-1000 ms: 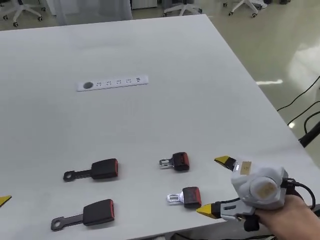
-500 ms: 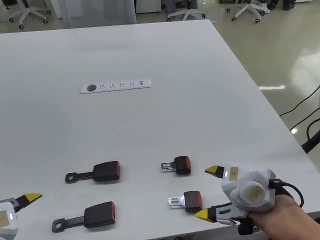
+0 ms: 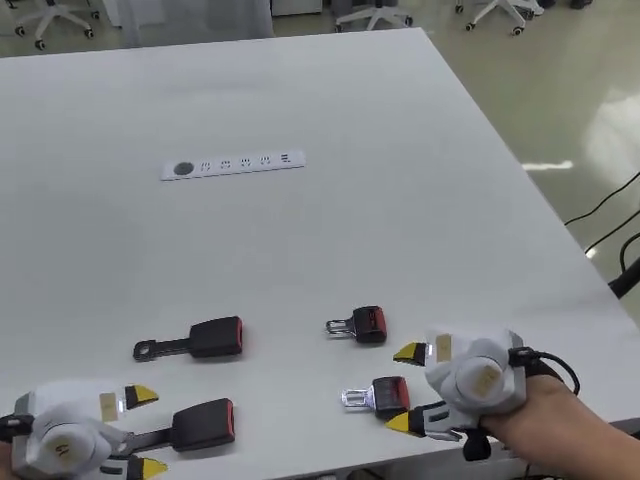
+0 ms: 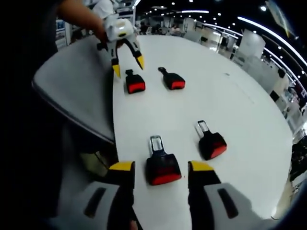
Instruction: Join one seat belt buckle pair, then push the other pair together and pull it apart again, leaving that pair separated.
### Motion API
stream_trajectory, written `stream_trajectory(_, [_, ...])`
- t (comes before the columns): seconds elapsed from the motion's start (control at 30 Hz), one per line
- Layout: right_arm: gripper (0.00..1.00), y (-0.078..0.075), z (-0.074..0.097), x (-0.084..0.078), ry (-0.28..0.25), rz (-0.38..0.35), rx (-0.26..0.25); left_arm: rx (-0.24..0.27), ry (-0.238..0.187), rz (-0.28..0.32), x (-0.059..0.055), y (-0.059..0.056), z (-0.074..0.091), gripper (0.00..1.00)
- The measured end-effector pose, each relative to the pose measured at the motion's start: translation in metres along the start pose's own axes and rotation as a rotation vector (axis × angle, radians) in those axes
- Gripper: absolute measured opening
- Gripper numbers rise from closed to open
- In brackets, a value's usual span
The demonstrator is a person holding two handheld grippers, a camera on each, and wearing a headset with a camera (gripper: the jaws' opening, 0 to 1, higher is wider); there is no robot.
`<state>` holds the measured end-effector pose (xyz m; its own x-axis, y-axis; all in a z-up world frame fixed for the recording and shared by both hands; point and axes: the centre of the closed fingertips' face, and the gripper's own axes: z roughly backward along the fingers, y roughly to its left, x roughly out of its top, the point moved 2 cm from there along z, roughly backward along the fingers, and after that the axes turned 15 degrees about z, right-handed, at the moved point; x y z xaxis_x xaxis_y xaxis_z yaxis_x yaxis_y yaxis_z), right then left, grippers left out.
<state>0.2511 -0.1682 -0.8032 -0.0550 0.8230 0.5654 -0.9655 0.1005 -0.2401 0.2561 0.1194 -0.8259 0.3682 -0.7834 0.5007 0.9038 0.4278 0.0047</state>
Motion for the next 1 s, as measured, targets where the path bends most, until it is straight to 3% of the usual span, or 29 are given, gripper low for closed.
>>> stream_trajectory(0.2, [0.42,0.003,-0.007,-0.005,0.011,0.004,0.039,-0.015,0.004,0.002,0.009,0.002,-0.009,0.47])
stream_trajectory(0.3, [0.41,0.005,-0.013,-0.009,0.027,0.020,0.062,-0.044,0.021,-0.009,0.012,-0.005,-0.016,0.45])
stream_trajectory(0.4, [0.41,0.005,-0.016,-0.010,0.037,0.033,0.071,-0.047,0.055,-0.079,0.009,-0.007,-0.018,0.43])
stream_trajectory(0.73, [0.40,0.003,-0.026,-0.023,0.068,0.055,0.111,-0.079,0.060,-0.066,0.017,-0.009,-0.024,0.40])
stream_trajectory(1.0, [0.36,0.000,-0.029,-0.025,0.068,0.057,0.136,-0.104,0.094,-0.085,0.019,-0.013,-0.026,0.33])
